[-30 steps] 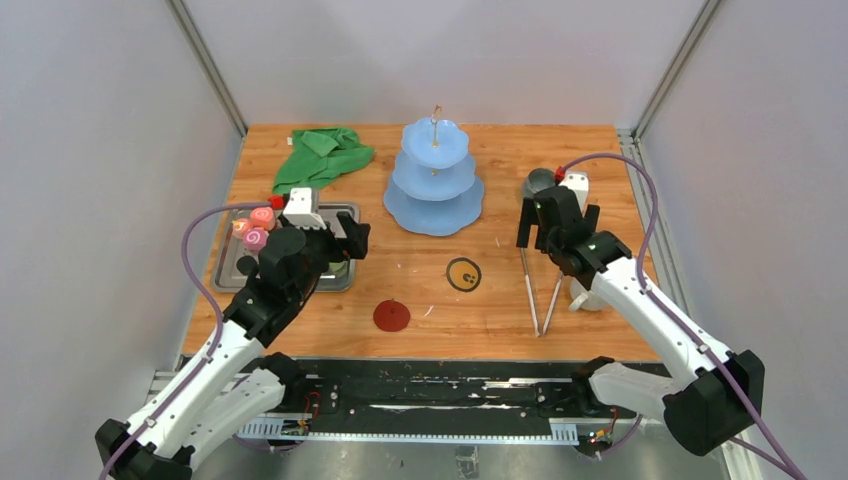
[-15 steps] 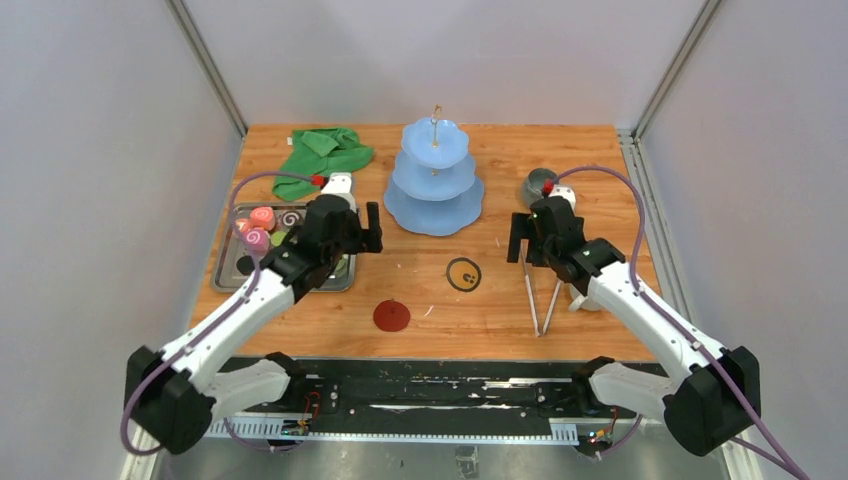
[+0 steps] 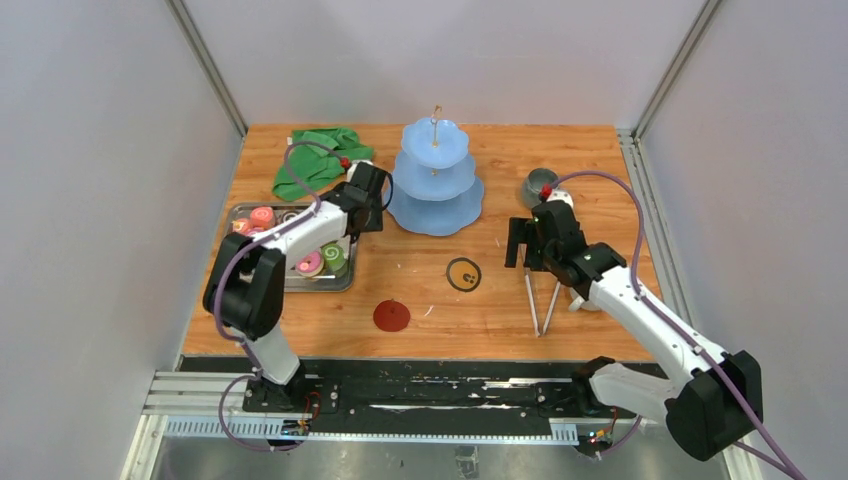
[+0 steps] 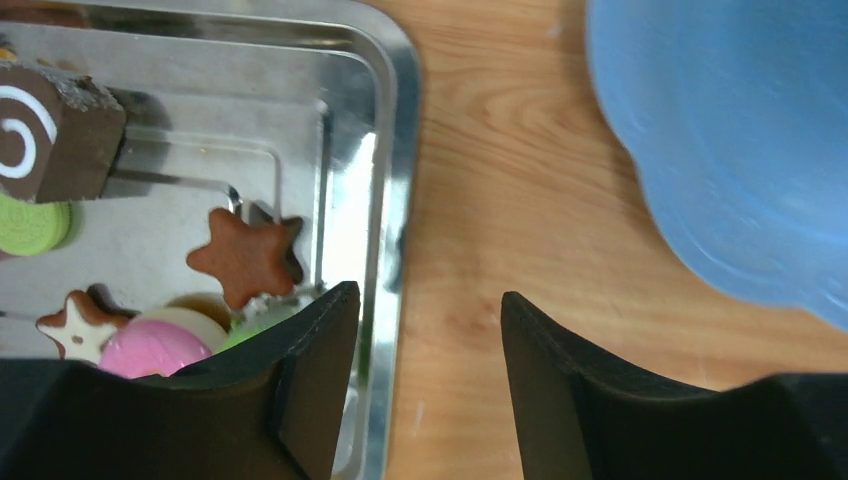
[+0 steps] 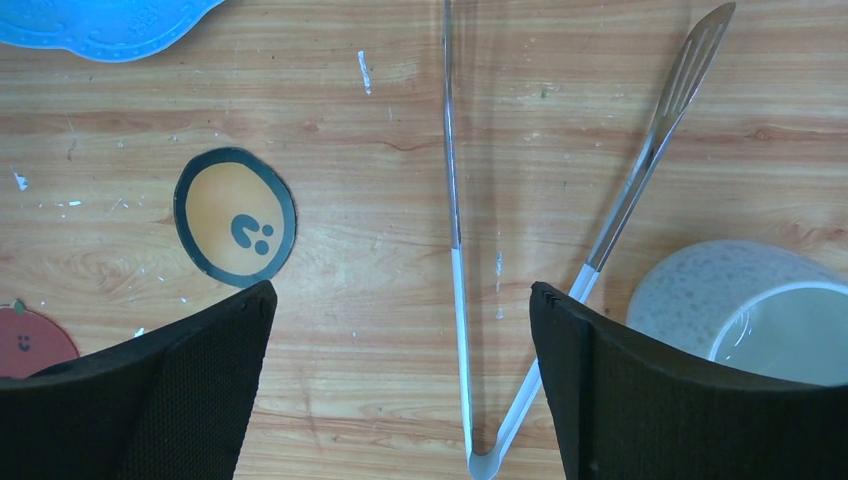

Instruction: Serve the afternoon tea

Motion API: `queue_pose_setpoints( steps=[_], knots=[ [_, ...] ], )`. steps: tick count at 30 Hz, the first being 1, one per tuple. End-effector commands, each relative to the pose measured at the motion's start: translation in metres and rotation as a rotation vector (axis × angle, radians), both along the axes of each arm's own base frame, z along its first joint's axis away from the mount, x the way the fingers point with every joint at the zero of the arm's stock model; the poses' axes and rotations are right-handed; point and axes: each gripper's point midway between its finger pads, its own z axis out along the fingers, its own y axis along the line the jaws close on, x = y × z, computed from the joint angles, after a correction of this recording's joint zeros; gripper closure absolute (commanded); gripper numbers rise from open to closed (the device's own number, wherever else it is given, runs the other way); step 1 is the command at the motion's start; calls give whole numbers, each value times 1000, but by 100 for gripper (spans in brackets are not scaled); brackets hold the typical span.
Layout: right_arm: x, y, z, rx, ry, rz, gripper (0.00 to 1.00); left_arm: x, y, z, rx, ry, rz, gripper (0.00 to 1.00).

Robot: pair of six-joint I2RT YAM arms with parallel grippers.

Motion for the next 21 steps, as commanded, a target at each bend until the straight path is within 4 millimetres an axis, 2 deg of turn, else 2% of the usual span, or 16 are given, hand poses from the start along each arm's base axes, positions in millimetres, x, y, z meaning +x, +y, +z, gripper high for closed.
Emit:
queue_pose_setpoints(
  steps=[1, 6, 13, 21],
  knots=[
    [-2, -4, 2, 4, -19, 2, 4, 19, 24, -21, -8, 52, 90, 43],
    [-4, -7, 1, -11, -22, 7, 4, 25, 23, -49, -83, 111, 86, 52],
    [-5, -10, -2, -23, -19, 0, 4, 22, 18, -68, -123, 159, 81, 54],
    [-4, -10, -7, -31, -5, -6, 5, 34, -17, -82, -328, 174, 28, 65]
  ],
)
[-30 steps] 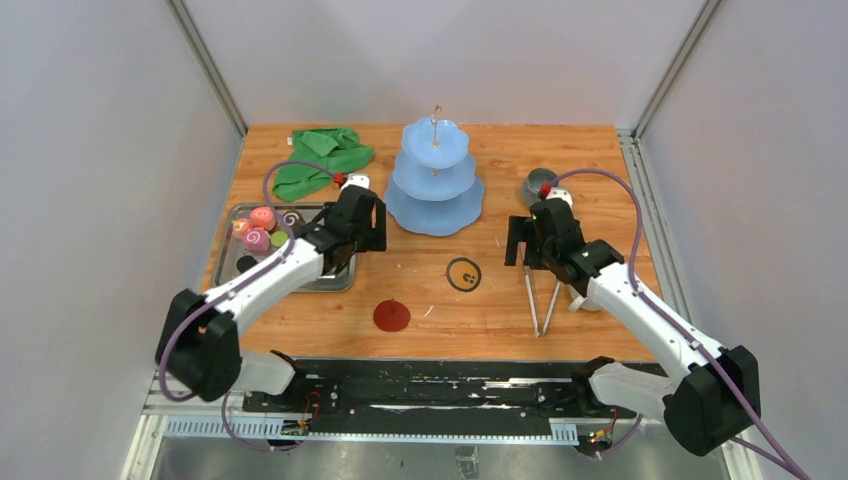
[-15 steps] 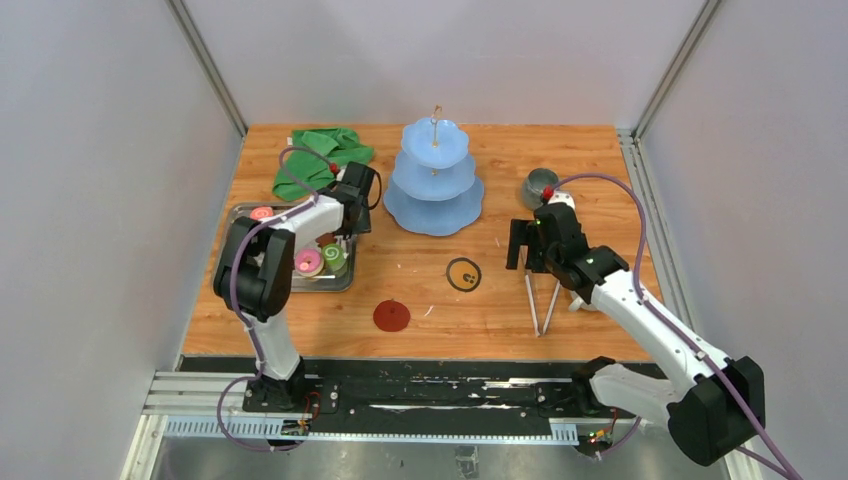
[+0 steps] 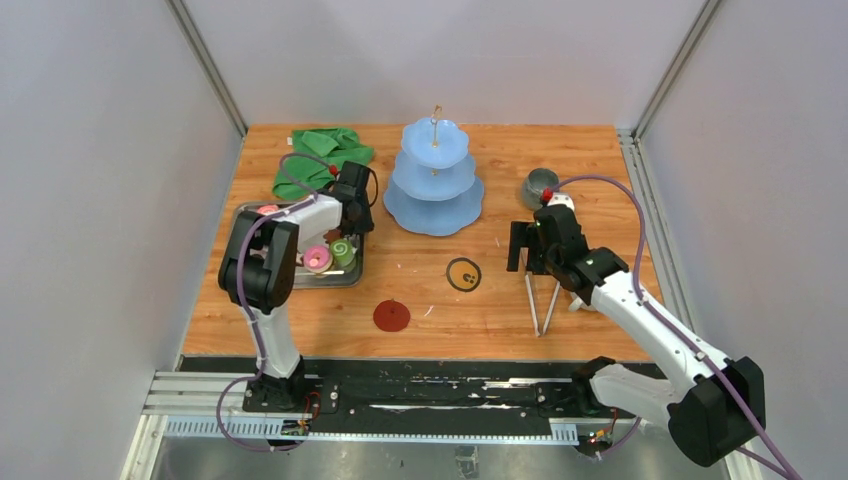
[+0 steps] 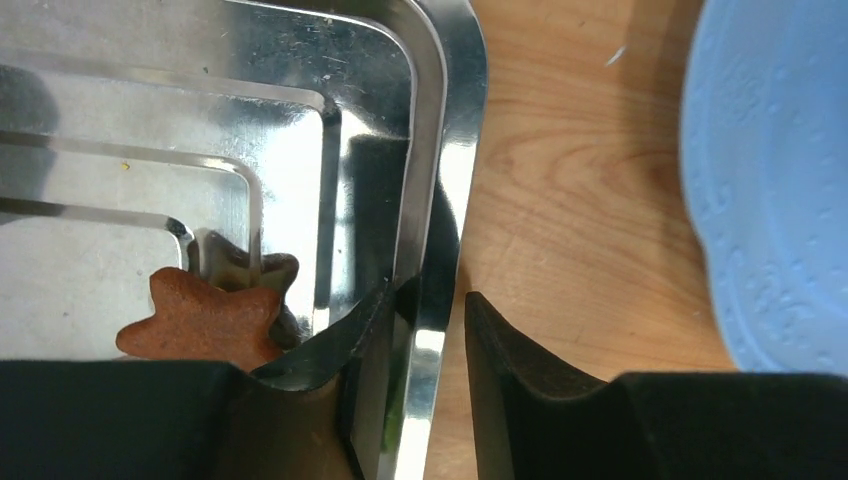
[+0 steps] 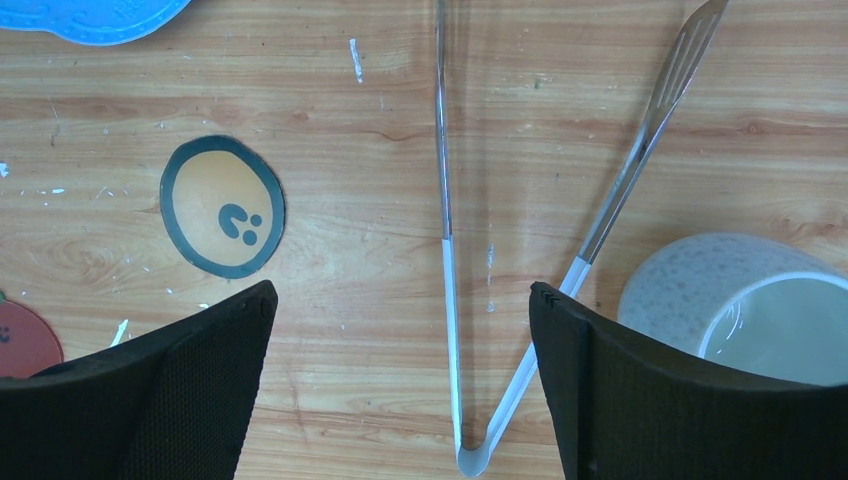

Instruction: Serve the afternoon tea

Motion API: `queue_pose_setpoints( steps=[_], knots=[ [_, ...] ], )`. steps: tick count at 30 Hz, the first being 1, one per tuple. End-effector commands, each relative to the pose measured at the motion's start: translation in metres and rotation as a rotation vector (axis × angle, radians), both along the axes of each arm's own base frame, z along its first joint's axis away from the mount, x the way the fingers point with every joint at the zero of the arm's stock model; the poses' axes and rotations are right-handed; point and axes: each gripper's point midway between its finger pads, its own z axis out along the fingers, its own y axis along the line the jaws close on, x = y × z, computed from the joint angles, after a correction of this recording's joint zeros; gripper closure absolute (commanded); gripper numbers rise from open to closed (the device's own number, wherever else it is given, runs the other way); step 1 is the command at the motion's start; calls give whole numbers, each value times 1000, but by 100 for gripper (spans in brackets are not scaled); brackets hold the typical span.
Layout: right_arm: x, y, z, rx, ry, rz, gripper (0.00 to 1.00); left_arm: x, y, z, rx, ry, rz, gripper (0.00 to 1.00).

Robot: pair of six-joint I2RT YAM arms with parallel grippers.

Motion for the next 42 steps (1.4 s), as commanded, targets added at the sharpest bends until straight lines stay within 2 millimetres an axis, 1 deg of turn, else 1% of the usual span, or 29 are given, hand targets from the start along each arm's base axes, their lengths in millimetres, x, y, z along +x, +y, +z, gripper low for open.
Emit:
queue_pose_setpoints(
  steps=[1, 3, 5, 7, 9, 10, 13, 16, 18, 19, 21, 25, 27, 28, 31, 35, 39, 41, 42],
  knots=[
    [2, -6, -5, -23, 4, -20, 5, 13, -38, -12, -192, 0, -34, 65],
    [2, -6, -5, -25, 7, -19, 5, 20, -49, -10, -244, -19, -38, 64],
    [1, -7, -5, -27, 7, -17, 5, 28, -55, -4, -274, -44, -46, 64],
    [1, -7, -5, -28, 8, -17, 5, 34, -56, 6, -271, -60, -53, 63],
    [0, -8, -5, -31, 10, -16, 5, 40, -53, 23, -247, -85, -69, 60],
    [0, -8, -5, -33, 9, -17, 5, 42, -48, 34, -225, -101, -71, 58],
    [0, -9, -6, -36, 13, -18, 5, 43, -29, 69, -153, -143, -70, 55],
    [2, -8, -8, -41, 20, -16, 5, 48, 4, 104, -97, -189, -15, 51],
    [3, -6, -11, -43, 30, -12, 5, 52, 30, 118, -63, -205, 36, 47],
    [4, -4, -11, -40, 32, -7, 5, 53, 45, 121, -33, -203, 68, 46],
    [6, -2, -13, -40, 38, 1, 5, 57, 77, 125, 6, -190, 136, 45],
    [12, 1, -13, -53, 42, 17, 5, 60, 136, 122, 58, -156, 270, 45],
    [16, 1, -13, -67, 41, 24, 5, 61, 160, 116, 79, -128, 321, 44],
    [18, 1, -12, -74, 38, 28, 5, 64, 170, 116, 81, -125, 343, 43],
    [25, 3, -14, -93, 42, 38, 5, 70, 197, 109, 82, -100, 410, 43],
    [31, 9, -22, -97, 73, 48, 5, 91, 221, 106, 100, -98, 454, 43],
    [32, 17, -29, -73, 109, 59, 5, 104, 253, 94, 143, -45, 517, 44],
    [32, 19, -30, -59, 110, 62, 5, 111, 267, 87, 119, -52, 547, 46],
    [32, 20, -30, -55, 107, 61, 5, 114, 273, 80, 99, -47, 557, 46]
  ],
)
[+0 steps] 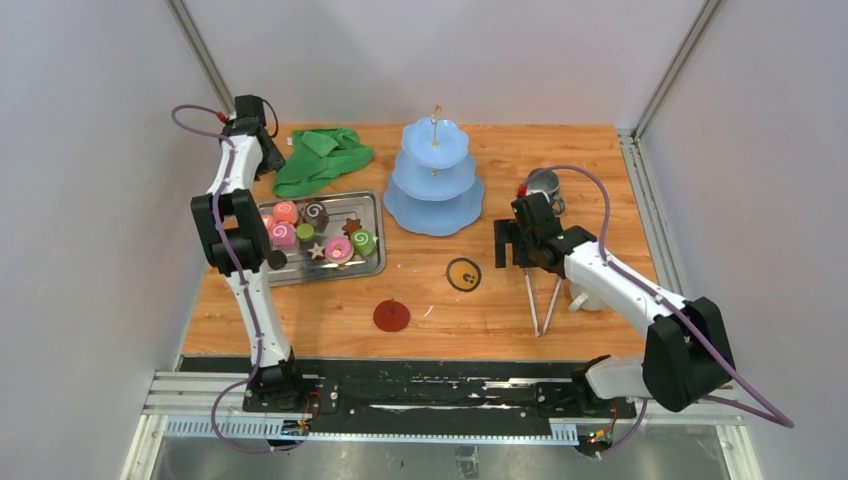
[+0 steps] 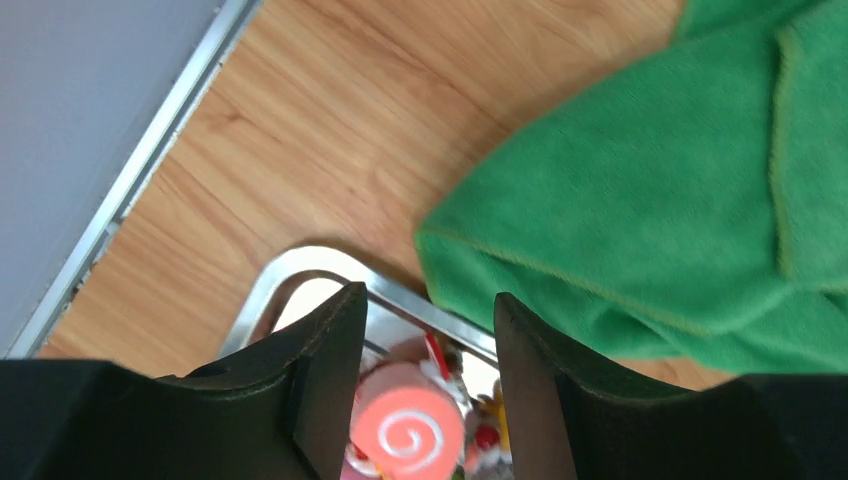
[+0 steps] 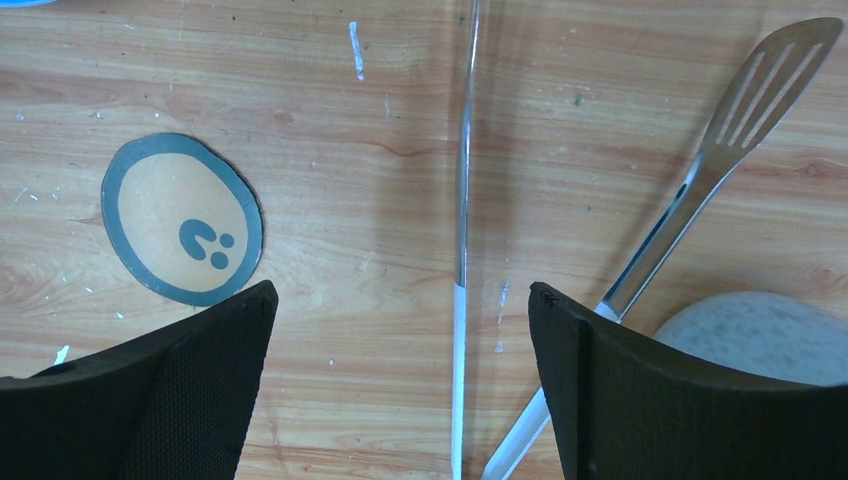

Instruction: Serve the afternoon tea

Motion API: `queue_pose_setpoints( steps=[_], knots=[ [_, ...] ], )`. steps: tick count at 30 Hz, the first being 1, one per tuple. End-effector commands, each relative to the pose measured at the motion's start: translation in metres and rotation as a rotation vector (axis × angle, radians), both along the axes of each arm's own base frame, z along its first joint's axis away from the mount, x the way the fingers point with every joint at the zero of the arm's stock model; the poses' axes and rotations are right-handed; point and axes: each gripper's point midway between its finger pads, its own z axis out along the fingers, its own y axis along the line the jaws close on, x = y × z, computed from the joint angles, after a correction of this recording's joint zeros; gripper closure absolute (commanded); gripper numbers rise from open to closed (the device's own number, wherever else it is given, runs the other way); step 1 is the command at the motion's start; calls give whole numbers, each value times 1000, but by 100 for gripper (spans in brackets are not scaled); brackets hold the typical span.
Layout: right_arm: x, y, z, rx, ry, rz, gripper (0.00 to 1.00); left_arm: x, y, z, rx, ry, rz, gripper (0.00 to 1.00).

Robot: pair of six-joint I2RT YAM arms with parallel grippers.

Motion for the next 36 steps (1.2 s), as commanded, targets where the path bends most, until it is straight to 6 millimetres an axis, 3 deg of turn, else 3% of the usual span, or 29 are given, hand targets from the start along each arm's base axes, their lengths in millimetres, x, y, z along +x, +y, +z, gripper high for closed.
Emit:
queue_pose_setpoints(
  steps=[1, 7, 15, 20, 27, 32, 36],
  knots=[
    [6, 5, 9, 38, -20, 2, 5, -1, 39, -14, -27, 28, 81, 46],
    [6, 7, 8, 43, -13, 5, 5, 0, 58, -43, -52, 88, 95, 47],
    [5, 6, 9, 40, -20, 10, 5, -5, 61, -46, -7, 136, 62, 48],
    [4, 6, 12, 46, -28, 13, 5, -17, 51, -52, -35, 178, 49, 50],
    [4, 7, 13, 52, -28, 24, 5, -48, 42, -55, -37, 219, 179, 45],
    [2, 8, 11, 55, -18, 31, 5, -68, 40, -72, -54, 225, 323, 46],
    [2, 9, 12, 58, -14, 33, 6, -85, 39, -74, -52, 227, 397, 46]
  ],
)
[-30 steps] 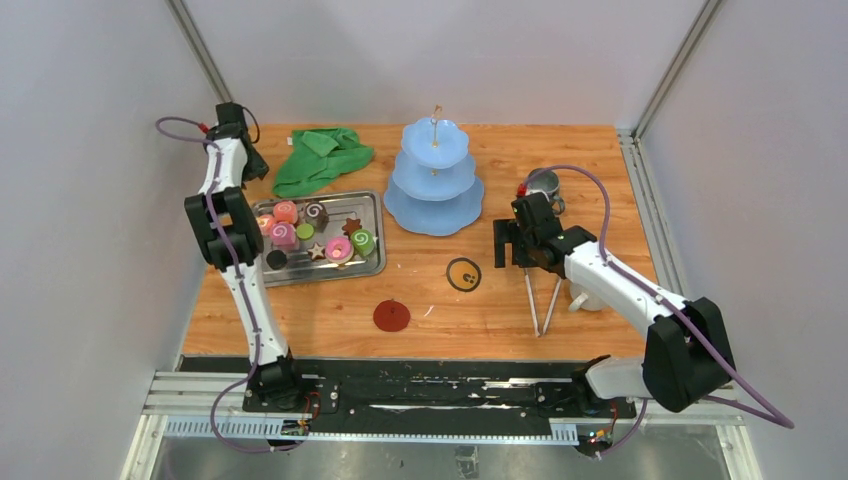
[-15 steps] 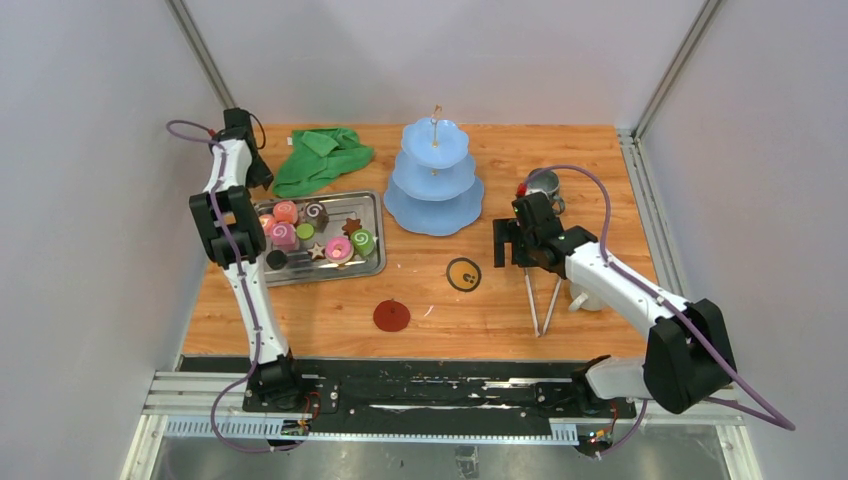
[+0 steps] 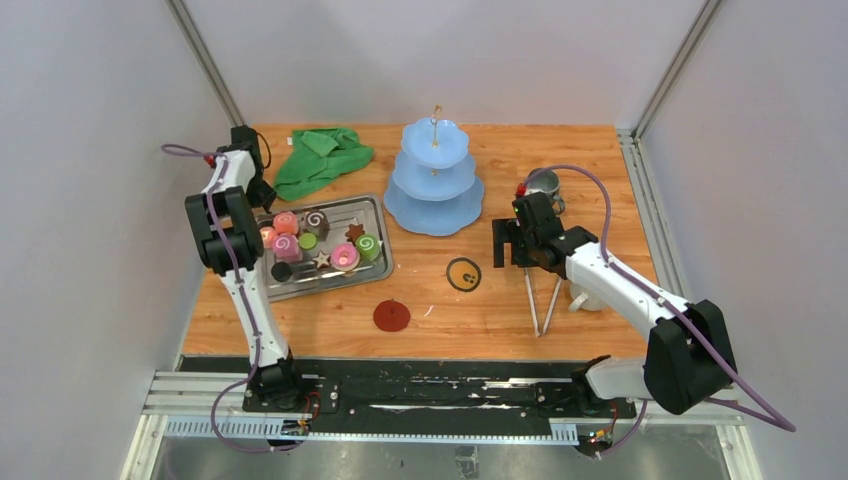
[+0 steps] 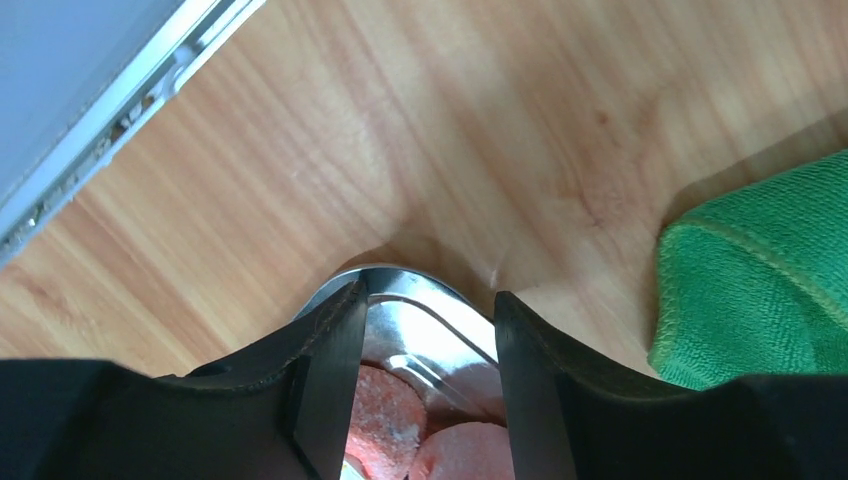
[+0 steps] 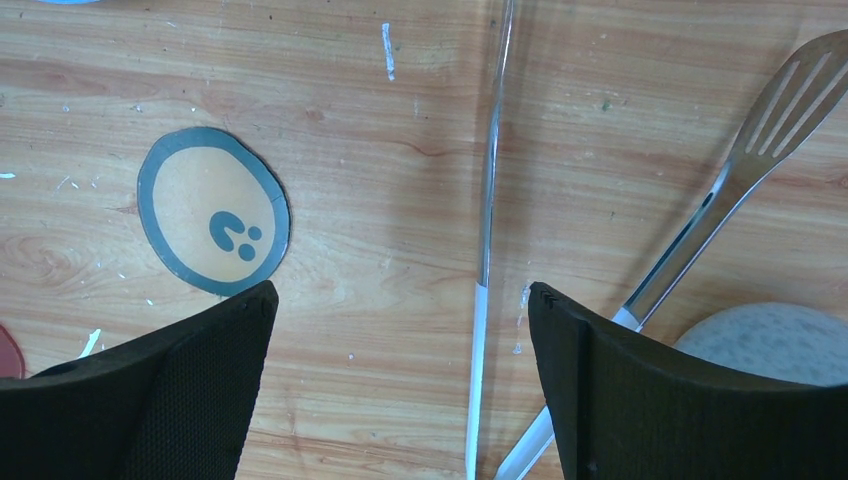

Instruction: Serve the afternoon tea

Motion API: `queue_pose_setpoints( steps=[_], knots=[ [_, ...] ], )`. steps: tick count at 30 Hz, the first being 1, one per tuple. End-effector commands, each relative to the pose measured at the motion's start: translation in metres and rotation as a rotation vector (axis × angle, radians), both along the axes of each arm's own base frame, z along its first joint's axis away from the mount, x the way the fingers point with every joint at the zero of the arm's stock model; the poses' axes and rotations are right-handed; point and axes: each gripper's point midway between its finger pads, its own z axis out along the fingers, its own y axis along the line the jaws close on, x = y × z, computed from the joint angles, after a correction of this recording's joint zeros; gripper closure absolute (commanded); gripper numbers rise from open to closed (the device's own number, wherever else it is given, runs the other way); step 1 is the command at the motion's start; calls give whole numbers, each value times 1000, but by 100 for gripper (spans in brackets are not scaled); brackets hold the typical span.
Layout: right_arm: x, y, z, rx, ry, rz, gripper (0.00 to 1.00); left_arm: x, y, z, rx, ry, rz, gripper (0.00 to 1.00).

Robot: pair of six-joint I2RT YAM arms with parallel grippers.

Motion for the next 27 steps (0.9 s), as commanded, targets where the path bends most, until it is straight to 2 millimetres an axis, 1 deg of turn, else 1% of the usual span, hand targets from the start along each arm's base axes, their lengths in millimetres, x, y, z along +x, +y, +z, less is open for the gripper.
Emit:
queue_pose_setpoints(
  steps=[1, 4, 7, 9, 12, 14, 16, 18, 19, 21, 23, 24, 27],
  knots=[
    [2, 0, 9, 14, -14, 5, 6, -22, 1, 9, 36, -17, 146, 46],
    [3, 2, 12, 26, -19, 10, 6, -38, -1, 16, 54, -51, 171, 46],
    [2, 4, 16, 40, -25, 15, 6, -50, -1, 28, 78, -81, 150, 46],
    [0, 5, 18, 50, -28, 22, 6, -57, -4, 31, 77, -86, 131, 46],
    [-1, 7, 22, 65, -37, 33, 6, -61, -13, 37, 53, -109, 67, 44],
    [-2, 7, 26, 72, -48, 31, 6, -63, -20, 46, 63, -127, 26, 43],
    [-4, 5, 31, 76, -62, 26, 6, -65, -35, 55, 68, -149, -33, 41],
    [-4, -1, 38, 59, -84, 14, 6, -67, -50, 69, 80, -179, -87, 38],
    [-4, -6, 43, 45, -100, -5, 6, -69, -60, 76, 81, -196, -116, 36],
    [-5, -18, 53, 9, -127, -49, 5, -72, -85, 90, 79, -236, -204, 33],
    [-9, -32, 62, -24, -153, -94, 5, -78, -109, 103, 99, -261, -292, 28],
    [-11, -38, 64, -36, -166, -117, 5, -82, -120, 114, 105, -292, -324, 26],
    [-19, -57, 60, -78, -198, -186, 4, -93, -151, 133, 93, -349, -433, 22]
  ],
)
